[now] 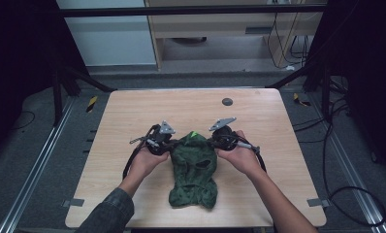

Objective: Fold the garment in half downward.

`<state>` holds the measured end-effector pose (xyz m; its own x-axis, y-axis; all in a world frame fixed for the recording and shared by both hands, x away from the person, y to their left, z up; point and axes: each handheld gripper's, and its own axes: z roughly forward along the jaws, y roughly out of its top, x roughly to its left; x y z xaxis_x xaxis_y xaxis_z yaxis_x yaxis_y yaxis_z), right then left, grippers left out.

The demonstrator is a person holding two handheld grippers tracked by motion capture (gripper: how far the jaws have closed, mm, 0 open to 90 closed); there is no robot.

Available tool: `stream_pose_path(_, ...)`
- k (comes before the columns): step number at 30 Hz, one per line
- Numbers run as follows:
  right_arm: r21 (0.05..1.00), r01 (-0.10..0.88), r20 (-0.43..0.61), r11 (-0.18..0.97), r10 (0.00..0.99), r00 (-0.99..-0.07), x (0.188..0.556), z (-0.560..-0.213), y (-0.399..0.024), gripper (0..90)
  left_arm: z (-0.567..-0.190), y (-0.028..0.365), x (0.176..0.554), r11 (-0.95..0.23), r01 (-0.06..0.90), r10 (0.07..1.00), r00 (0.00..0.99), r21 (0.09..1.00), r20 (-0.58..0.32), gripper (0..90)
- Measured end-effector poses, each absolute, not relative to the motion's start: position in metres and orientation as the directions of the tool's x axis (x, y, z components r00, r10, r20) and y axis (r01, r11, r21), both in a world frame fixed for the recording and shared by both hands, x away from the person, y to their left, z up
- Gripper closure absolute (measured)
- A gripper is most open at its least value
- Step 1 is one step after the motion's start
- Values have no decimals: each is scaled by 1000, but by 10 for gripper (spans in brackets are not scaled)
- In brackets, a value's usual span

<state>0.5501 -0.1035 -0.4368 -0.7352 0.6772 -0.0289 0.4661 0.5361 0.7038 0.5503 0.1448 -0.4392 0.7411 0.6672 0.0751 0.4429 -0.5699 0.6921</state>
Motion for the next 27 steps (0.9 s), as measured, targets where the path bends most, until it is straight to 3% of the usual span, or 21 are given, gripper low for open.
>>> stream_pose_path(27, 721, 447, -47, 530, 681, -731, 560, -419, -102, 861, -422, 143, 556, -579, 420, 668, 736, 698, 110, 877)
